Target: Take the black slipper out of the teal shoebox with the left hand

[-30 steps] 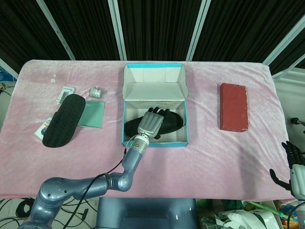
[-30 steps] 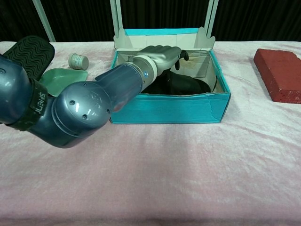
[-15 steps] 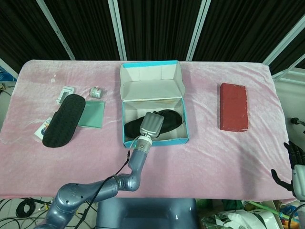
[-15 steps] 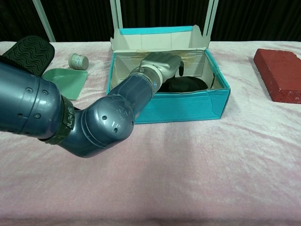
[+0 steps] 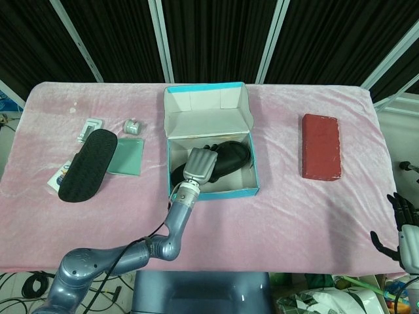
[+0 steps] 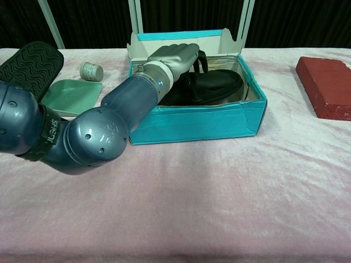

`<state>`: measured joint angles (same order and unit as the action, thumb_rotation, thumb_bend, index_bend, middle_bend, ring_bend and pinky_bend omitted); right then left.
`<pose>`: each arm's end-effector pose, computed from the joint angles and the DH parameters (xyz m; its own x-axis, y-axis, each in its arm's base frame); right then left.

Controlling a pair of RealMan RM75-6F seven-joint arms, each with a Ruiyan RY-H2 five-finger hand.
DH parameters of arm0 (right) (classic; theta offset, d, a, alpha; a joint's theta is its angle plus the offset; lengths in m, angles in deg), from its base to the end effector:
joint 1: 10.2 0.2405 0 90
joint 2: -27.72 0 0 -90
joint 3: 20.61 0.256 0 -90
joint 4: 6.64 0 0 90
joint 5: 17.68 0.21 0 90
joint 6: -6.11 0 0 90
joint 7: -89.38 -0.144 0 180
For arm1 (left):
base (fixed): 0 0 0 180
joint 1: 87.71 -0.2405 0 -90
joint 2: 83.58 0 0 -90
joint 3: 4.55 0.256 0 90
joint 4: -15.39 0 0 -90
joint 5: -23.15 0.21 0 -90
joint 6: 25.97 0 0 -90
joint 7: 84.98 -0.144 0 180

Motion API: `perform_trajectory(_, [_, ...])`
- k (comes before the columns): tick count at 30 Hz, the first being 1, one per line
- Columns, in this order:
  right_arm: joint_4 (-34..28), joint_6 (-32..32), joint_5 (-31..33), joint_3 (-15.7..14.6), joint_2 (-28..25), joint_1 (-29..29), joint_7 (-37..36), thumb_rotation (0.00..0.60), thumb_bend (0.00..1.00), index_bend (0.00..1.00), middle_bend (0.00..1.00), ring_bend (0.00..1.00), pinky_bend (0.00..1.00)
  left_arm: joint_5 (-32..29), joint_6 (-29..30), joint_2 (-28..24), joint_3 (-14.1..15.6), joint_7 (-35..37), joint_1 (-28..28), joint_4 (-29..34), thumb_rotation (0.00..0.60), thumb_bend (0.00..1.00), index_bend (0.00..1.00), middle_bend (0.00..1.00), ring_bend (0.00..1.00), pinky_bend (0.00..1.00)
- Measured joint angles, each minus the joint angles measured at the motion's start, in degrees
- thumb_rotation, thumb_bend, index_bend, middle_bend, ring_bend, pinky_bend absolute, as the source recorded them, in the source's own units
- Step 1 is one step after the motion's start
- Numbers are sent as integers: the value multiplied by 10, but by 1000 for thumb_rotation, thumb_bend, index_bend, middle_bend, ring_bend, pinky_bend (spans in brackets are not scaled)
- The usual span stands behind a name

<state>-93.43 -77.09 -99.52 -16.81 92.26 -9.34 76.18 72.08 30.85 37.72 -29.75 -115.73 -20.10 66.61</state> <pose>-0.3512 -0.1615 0.1700 0.2527 -0.0129 0.9674 -0.9577 0.1388 0.2520 0.0066 0.3960 -0.1212 0.3918 0.1159 0.9127 0.8793 -0.3391 -0.3344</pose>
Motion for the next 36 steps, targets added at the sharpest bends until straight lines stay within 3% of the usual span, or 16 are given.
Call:
perform_trajectory(6, [2, -1, 1, 0, 1, -2, -3, 600, 264, 0, 33, 0, 174, -18, 33, -1, -20, -7, -17, 36, 600, 399, 310, 548, 497, 670])
perform_trajectory(11, [4, 1, 1, 0, 2, -2, -4, 600, 264, 0, 33, 0, 174, 7, 39, -3, -17, 19, -24, 44, 600, 399, 289, 535, 482, 670])
perform_trajectory(17, [5, 2, 1, 1, 2, -2, -5, 600, 265, 0, 33, 0, 174, 69, 68, 3, -6, 81, -29, 33, 600, 399, 280, 545, 481, 669])
perform_trajectory(26, [7, 3, 0, 2, 3, -1, -6, 600, 264, 0, 33, 0, 174, 175, 180, 13, -4, 199, -35, 3, 600, 397, 272, 547, 479, 666])
perform_trajectory(32, [10, 9, -2, 3, 5, 4, -7, 600, 264, 0, 33, 0, 174, 217, 250, -21, -8, 215, -58, 68, 600, 397, 299, 550, 479, 665])
perform_trajectory(36, [11, 16, -4, 4, 6, 11, -6, 600, 265, 0, 33, 0, 174, 217, 258, -72, -4, 189, -91, 170, 600, 397, 295, 549, 479, 665])
